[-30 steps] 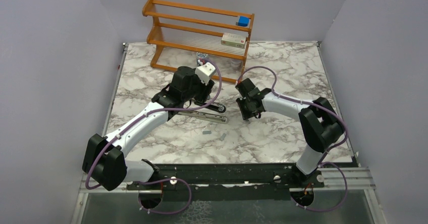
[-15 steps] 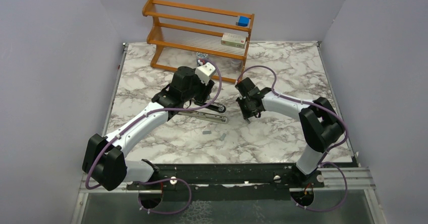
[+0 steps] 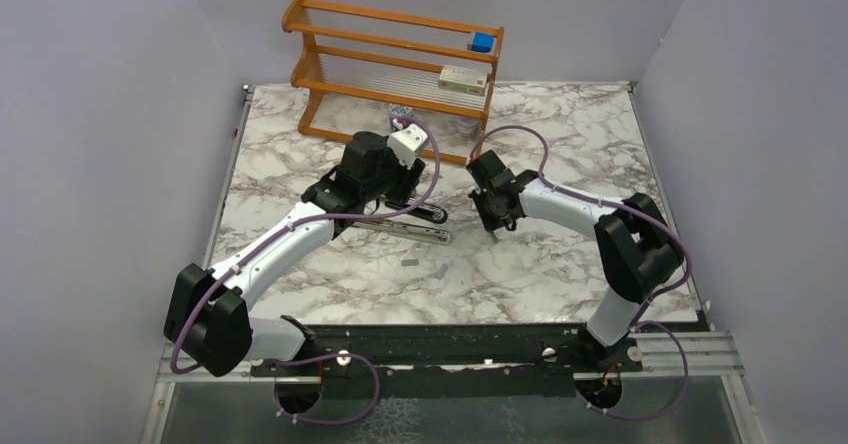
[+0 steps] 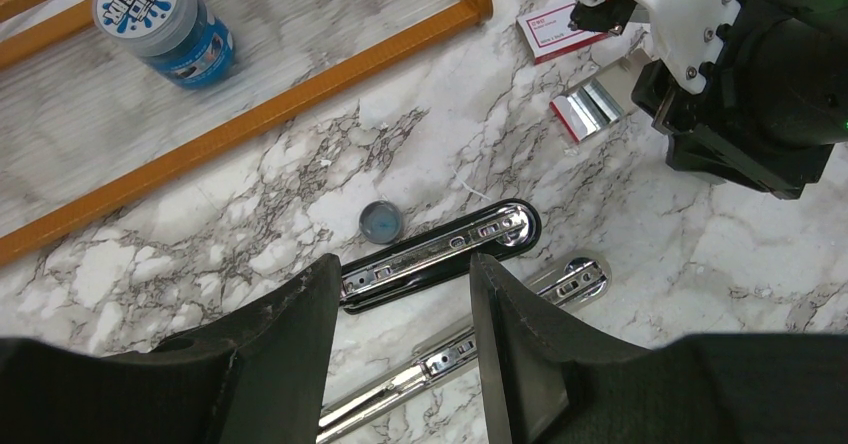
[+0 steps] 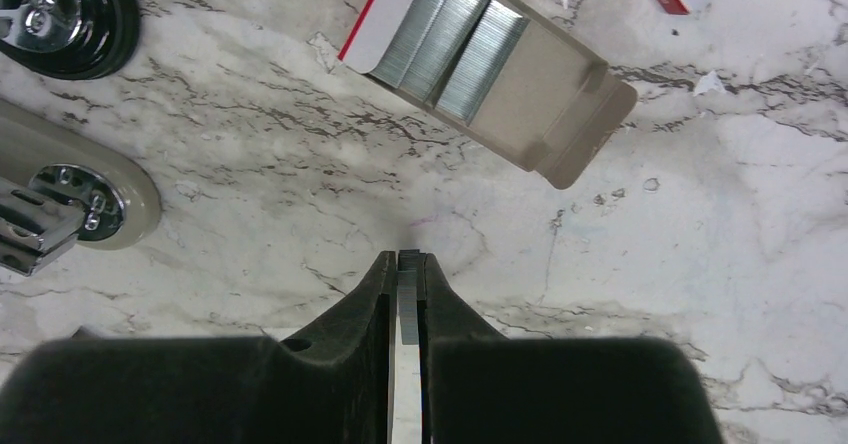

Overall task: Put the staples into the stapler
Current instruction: Pick up the staple from the center of the board, then place the staple at the center of the board.

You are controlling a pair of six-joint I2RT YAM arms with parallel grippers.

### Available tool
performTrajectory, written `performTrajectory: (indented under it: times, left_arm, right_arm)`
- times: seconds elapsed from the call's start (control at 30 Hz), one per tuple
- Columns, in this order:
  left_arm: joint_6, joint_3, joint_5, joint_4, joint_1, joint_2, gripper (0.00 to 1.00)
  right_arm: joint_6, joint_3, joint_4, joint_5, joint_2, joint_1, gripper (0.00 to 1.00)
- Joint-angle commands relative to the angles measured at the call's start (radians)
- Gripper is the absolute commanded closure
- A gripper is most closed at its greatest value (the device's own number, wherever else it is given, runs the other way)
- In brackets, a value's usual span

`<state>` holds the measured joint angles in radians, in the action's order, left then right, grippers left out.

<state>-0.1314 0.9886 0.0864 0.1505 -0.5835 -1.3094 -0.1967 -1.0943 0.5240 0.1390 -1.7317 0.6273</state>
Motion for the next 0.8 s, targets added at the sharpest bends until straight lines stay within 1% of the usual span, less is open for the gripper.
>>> performTrajectory:
  times: [0.0,0.2,0.37,0.47,0.6,0.77]
  left_arm:
    - [-0.002,0.006,0.024,-0.028,0.005,0.002,0.46]
    - [-0.01,0.007,0.002,-0.026,0.006,0.009,0.46]
    - [-0.01,-0.001,-0.067,-0.031,0.012,0.04,0.46]
    - [-0.003,-0.013,-0.116,-0.043,0.018,0.067,0.46]
    - [0.004,-0.029,-0.135,-0.053,0.027,0.097,0.46]
    - [0.008,-0.032,-0.133,-0.049,0.035,0.099,0.46]
  right_arm:
    - [0.034,-0.046,0.055,0.105,0.02,0.006,0.89]
    - [0.083,-0.085,0.121,0.263,0.002,0.008,0.9]
    - [0.115,-0.099,0.175,0.404,-0.062,0.026,0.9]
    - [0.117,-0.091,0.174,0.416,-0.097,0.041,0.9]
    - [0.109,-0.092,0.169,0.414,-0.124,0.061,0.89]
    - [0.088,-0.096,0.154,0.345,-0.121,0.091,0.82]
